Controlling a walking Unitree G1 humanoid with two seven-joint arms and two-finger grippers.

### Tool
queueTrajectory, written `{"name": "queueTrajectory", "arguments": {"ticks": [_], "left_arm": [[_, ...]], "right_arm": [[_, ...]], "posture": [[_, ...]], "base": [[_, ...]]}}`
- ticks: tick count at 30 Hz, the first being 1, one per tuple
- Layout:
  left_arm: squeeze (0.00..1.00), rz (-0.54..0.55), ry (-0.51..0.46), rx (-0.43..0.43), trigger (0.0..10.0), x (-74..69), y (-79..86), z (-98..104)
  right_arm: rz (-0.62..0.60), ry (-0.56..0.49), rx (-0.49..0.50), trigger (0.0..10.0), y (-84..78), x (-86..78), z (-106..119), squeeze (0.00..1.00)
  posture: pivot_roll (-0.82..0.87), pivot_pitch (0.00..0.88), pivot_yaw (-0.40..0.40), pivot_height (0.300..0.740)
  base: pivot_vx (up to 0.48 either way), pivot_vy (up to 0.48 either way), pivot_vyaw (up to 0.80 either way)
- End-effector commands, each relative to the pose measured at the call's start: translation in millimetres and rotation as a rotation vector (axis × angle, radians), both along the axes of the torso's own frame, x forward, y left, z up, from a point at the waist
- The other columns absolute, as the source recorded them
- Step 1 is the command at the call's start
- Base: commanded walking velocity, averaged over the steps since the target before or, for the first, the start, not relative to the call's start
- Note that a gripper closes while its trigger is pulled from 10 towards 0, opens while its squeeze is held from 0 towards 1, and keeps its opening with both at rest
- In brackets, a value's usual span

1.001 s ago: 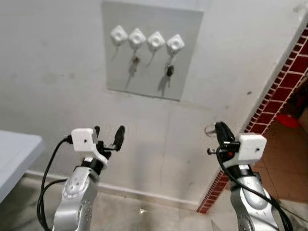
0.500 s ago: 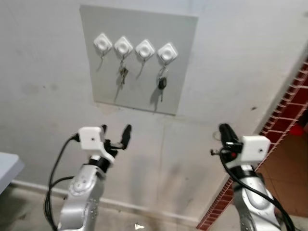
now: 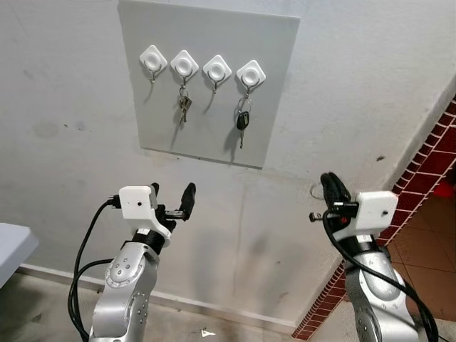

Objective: Hang keys on a hook

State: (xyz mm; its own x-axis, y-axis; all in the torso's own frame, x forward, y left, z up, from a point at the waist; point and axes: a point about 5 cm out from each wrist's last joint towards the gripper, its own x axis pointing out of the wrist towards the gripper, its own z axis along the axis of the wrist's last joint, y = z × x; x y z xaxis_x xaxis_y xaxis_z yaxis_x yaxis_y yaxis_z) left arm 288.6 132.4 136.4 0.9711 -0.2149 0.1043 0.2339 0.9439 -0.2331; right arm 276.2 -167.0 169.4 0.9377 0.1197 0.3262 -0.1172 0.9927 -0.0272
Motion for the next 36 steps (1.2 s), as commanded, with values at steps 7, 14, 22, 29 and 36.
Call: {"name": "queueTrajectory", "arguments": {"ticks": [7, 14, 22, 29, 36], "left_arm": [[0.0, -0.011, -0.002, -0.001, 10.0, 2.3, -2.1, 4.7], [0.0, -0.02, 0.003, -0.001, 10.0, 2.0, -4.1, 4.2], [0.0, -0.024, 0.005, 0.001, 10.0, 2.2, -4.4, 4.5], [0.0, -0.017, 0.002, 0.004, 10.0, 2.2, -3.5, 4.8], [0.0, -0.015, 0.019, 0.021, 10.0, 4.1, -4.7, 4.6]], "right_arm": [[0.007, 0.014, 0.009, 10.0, 1.5, -0.5, -2.3, 0.0], [0.009, 0.024, 0.017, 10.0, 2.9, -3.4, -4.7, 0.0], [0.005, 0.028, 0.018, 10.0, 2.4, -4.3, -5.6, 0.0], [0.007, 0.033, 0.022, 10.0, 4.2, -5.2, -7.1, 0.0], [0.008, 0.034, 0.024, 10.0, 4.6, -5.4, -7.2, 0.0]], "posture": [[0.03, 0.014, -0.059, 0.74], [0.02, 0.015, -0.055, 0.74], [0.02, 0.018, -0.055, 0.74], [0.02, 0.016, -0.053, 0.74], [0.02, 0.014, -0.052, 0.74]], "base": [[0.0, 0.284, 0.0], [0.0, 0.461, 0.0], [0.0, 0.441, 0.0], [0.0, 0.056, 0.0], [0.0, 0.0, 0.0]]}}
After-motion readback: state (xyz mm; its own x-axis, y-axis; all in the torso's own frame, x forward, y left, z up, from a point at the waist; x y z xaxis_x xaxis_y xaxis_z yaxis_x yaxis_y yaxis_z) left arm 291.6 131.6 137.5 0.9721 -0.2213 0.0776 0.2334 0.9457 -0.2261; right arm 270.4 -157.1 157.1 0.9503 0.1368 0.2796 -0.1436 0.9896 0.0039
